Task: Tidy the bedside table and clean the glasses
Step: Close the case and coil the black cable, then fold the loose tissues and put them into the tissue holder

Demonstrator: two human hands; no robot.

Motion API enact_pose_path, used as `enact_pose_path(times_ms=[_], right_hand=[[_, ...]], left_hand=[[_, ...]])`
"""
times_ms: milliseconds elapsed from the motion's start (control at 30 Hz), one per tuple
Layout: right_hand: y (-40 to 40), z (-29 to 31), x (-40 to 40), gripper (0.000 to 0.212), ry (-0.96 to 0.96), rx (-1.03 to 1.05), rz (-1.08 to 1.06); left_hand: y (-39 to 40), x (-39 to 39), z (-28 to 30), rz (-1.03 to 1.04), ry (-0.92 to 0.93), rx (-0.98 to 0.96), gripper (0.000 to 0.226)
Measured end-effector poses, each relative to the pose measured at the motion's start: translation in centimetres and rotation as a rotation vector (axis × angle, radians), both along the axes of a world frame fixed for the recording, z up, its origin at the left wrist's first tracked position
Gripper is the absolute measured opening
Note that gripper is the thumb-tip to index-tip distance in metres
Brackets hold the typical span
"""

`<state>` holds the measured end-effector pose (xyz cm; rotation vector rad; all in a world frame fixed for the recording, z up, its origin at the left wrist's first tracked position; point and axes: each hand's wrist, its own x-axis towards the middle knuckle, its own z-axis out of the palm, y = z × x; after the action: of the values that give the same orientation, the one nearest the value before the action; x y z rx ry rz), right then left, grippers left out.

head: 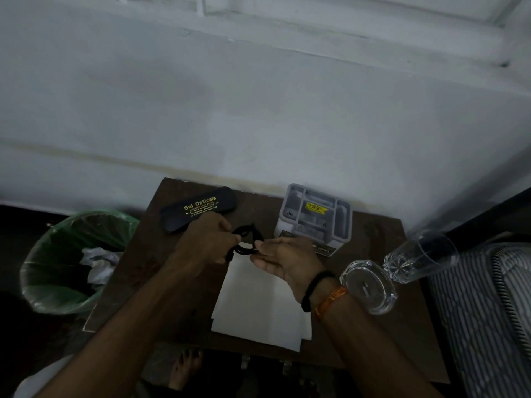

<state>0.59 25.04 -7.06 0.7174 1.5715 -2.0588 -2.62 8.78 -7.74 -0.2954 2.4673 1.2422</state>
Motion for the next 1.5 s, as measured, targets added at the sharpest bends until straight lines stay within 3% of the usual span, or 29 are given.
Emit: enact_pose_path(times_ms=[133,267,500,667,834,1067,1167,1334,1501], right_hand=[[-0.9,-0.6,-0.7,0.034,0.003,-0.113,-0.104],[-1.6,-0.8,-1.3,0.041,0.018,-0.157,-0.073],[-2.2,-0.9,-1.5,0.056,-0.008,-0.119,0.001],[-0.4,-0.3,-0.6,0.036,0.13,0.19,0.166],[2.2,-0.8,0.7,0.017,0.376,0.806,0.362],[5.0,-0.2,1.5,0.019,0.341,1.312,0.548],[6.0,-0.5,2.0,0.031,0.281,1.38,0.619],[6.6,-1.4,2.3,0.092,0.232,1.251,0.78],[5.7,-2.3,2.6,0.091,0.249,1.358,0.817]], left_hand=[[-0.1,-0.4,-0.4,0.074,0.056,0.118,0.023],[-0.1,-0.7,-0.6,0.056,0.109,0.167,0.021],[-0.6,-0.9,-1.0,-0.149,0.089,-0.018,0.038],[-0.2,-0.6,-0.7,-0.201,0.126,-0.155,0.023],[0.0,-0.5,-0.4,-0.264,0.166,-0.226,0.023],[0.2,-0.5,-0.5,-0.28,0.198,-0.332,0.027],[0.2,-0.5,-0.9,-0.326,0.065,-0.409,0.049],[0.9,0.2,-1.1,-0.38,-0.066,-0.327,0.072],[1.3,0.4,-0.9,-0.414,-0.037,-0.283,0.073]])
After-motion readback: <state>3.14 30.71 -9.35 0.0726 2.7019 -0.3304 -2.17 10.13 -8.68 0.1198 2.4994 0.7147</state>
